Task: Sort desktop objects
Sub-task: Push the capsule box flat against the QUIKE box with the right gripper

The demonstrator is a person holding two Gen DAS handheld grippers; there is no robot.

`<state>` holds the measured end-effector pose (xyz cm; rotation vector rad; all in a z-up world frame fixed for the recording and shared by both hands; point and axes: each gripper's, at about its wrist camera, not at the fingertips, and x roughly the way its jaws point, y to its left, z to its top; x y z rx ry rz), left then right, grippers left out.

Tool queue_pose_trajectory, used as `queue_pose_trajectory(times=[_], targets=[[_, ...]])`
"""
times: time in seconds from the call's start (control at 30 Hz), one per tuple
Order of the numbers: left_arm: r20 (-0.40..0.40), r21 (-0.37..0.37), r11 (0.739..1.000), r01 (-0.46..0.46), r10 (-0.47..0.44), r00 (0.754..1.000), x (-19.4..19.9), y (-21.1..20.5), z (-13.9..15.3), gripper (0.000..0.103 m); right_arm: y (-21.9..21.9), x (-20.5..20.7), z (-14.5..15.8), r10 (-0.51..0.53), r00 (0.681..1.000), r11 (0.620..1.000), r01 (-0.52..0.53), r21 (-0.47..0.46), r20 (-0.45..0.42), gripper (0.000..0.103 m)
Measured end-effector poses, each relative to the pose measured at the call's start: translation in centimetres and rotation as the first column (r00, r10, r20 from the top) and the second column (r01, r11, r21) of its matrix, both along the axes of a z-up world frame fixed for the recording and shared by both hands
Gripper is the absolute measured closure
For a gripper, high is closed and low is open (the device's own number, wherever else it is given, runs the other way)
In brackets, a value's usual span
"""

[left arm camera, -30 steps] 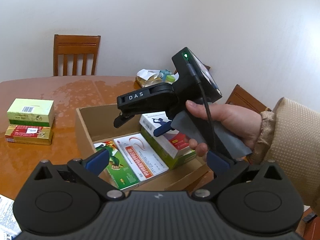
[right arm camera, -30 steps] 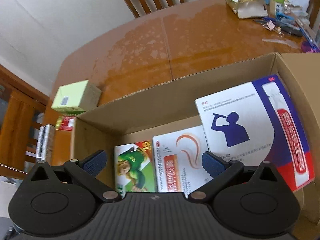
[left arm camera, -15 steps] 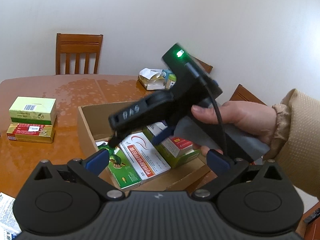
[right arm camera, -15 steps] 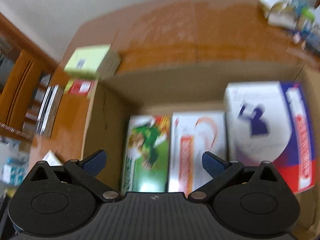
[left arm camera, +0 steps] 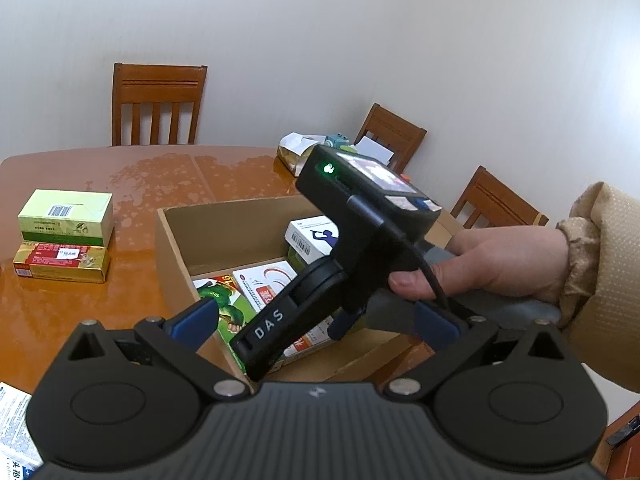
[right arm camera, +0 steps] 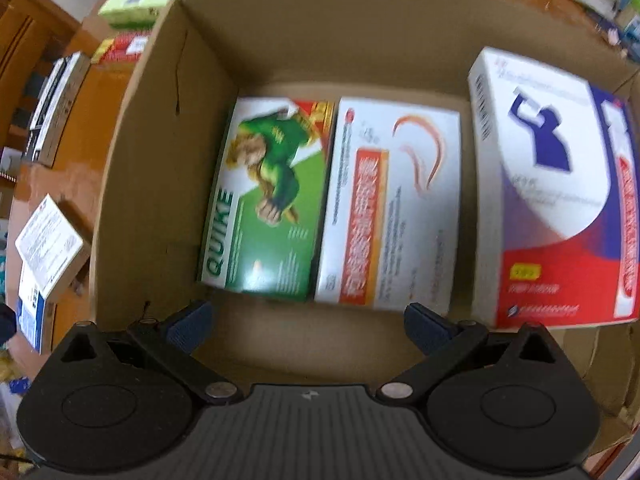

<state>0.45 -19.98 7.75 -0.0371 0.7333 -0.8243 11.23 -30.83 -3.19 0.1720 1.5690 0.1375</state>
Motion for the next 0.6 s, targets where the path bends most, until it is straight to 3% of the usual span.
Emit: queue_pose_trajectory(times=[0.6], targets=[[-0.013,0.029,0.999,-0.021,0.021,1.0,0.5,-0.1,-0.6,0.0,-0.3,0.3,-2.1,-0.054,0.998,0.999,0.054,-0.005,-0.038,0.0]])
